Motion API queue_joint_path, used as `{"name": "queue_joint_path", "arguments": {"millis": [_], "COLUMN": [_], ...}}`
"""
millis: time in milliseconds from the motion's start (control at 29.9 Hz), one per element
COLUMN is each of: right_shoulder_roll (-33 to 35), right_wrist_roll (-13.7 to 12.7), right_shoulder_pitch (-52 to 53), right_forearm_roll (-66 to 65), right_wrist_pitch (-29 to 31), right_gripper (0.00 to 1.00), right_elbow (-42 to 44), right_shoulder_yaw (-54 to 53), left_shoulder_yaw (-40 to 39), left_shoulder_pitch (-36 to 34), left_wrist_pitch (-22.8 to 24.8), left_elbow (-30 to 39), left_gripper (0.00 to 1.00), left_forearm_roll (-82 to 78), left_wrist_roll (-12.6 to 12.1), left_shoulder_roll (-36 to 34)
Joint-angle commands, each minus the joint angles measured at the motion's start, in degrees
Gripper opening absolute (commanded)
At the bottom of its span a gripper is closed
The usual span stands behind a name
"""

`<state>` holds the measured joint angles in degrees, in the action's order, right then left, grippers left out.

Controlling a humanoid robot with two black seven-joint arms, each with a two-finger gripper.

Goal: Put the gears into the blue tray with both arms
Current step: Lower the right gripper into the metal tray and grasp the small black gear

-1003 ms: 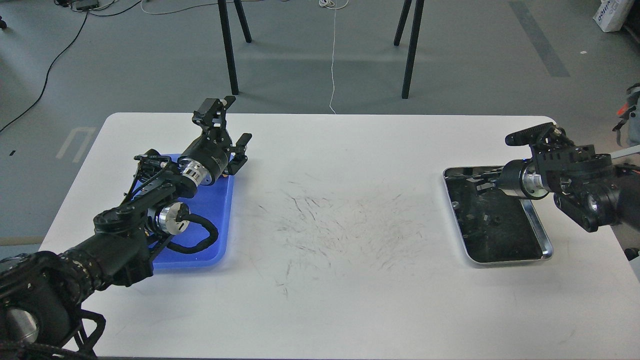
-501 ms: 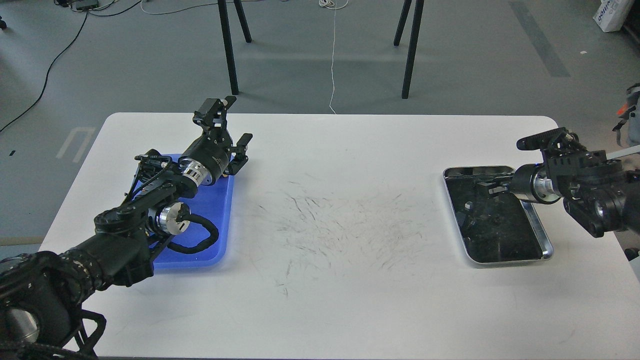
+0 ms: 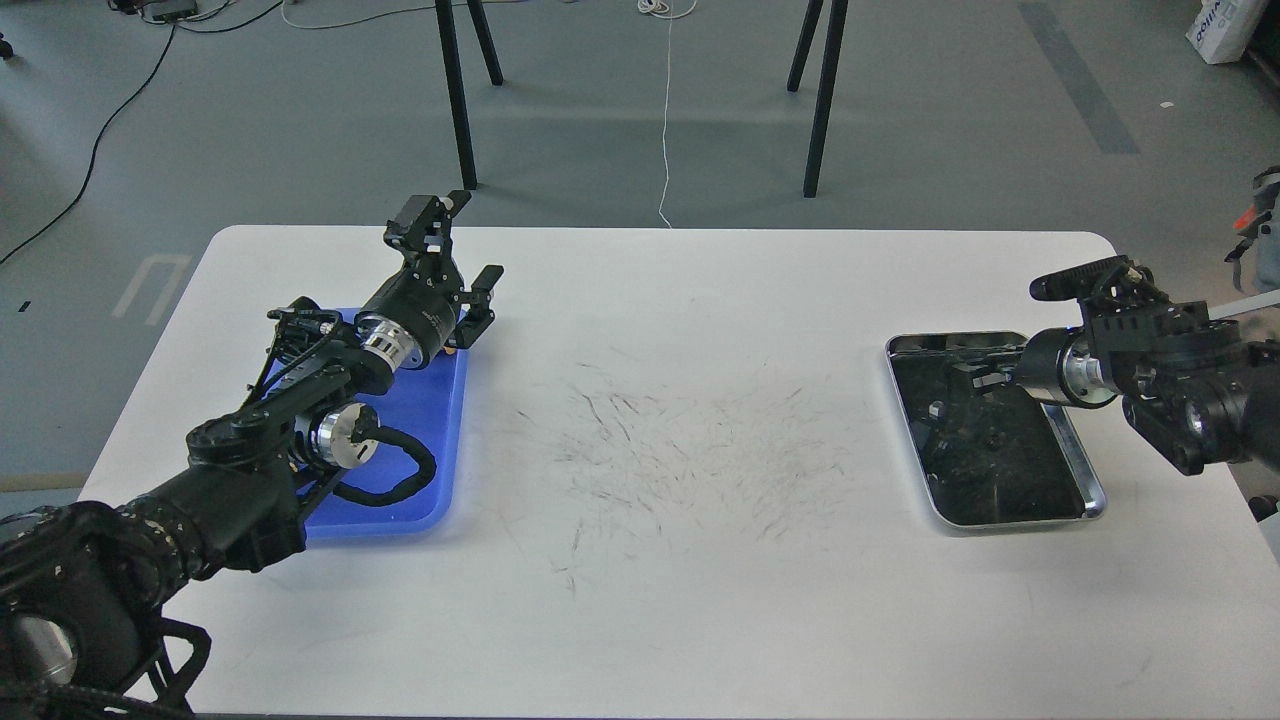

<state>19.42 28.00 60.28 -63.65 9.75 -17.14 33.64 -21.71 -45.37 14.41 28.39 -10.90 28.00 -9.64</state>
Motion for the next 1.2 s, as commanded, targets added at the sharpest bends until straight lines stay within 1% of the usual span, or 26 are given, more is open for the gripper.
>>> {"name": "queue_joint_path", "arguments": {"millis": [0, 167, 234, 401, 501, 602, 669, 802, 936, 1103, 1170], "right_shoulder_roll": [-0.35, -0.44, -0.44, -0.44, -0.88, -0.88, -0.88, -0.88, -1.14, -1.14, -1.14], "right_wrist_roll": [0.00, 0.00, 0.00, 0.00, 0.00, 0.00, 0.00, 0.00, 0.00, 0.00, 0.00], "right_shoulder_pitch": [0.01, 0.01, 0.01, 0.01, -0.08, -0.25, -0.52, -0.52, -0.60, -0.52, -0.52], "right_forearm_roll": [0.02, 0.10, 0.11, 0.11, 0.11, 0.02, 0.02, 0.02, 0.02, 0.02, 0.02], "right_wrist_pitch": [0.00, 0.00, 0.00, 0.00, 0.00, 0.00, -0.09, -0.17, -0.44, -0.61, -0.61], "right_gripper": [0.44, 0.46, 0.48, 0.48, 0.47, 0.43, 0.37, 0.32, 0.22, 0.19, 0.16], "right_elbow": [0.00, -0.09, -0.09, -0.18, -0.09, -0.09, -0.09, -0.09, 0.00, 0.00, 0.00], "right_shoulder_yaw": [-0.06, -0.15, -0.24, -0.24, -0.15, -0.15, -0.15, -0.15, -0.15, -0.15, -0.15], "left_shoulder_yaw": [0.00, 0.00, 0.00, 0.00, 0.00, 0.00, 0.00, 0.00, 0.00, 0.00, 0.00], "left_shoulder_pitch": [0.02, 0.02, 0.02, -0.07, -0.07, -0.07, -0.07, -0.07, -0.07, -0.07, -0.07], "left_wrist_pitch": [0.00, 0.00, 0.00, 0.00, 0.00, 0.00, 0.00, 0.00, 0.00, 0.00, 0.00], "left_elbow": [0.00, 0.00, 0.00, 0.00, 0.00, 0.00, 0.00, 0.00, 0.00, 0.00, 0.00], "left_gripper": [1.00, 1.00, 1.00, 1.00, 1.00, 1.00, 1.00, 1.00, 1.00, 1.00, 1.00], "left_forearm_roll": [0.00, 0.00, 0.00, 0.00, 0.00, 0.00, 0.00, 0.00, 0.00, 0.00, 0.00], "left_wrist_roll": [0.00, 0.00, 0.00, 0.00, 0.00, 0.00, 0.00, 0.00, 0.00, 0.00, 0.00], "left_shoulder_roll": [-0.03, -0.12, -0.12, -0.12, -0.12, -0.20, -0.20, -0.29, -0.29, -0.29, -0.29]}}
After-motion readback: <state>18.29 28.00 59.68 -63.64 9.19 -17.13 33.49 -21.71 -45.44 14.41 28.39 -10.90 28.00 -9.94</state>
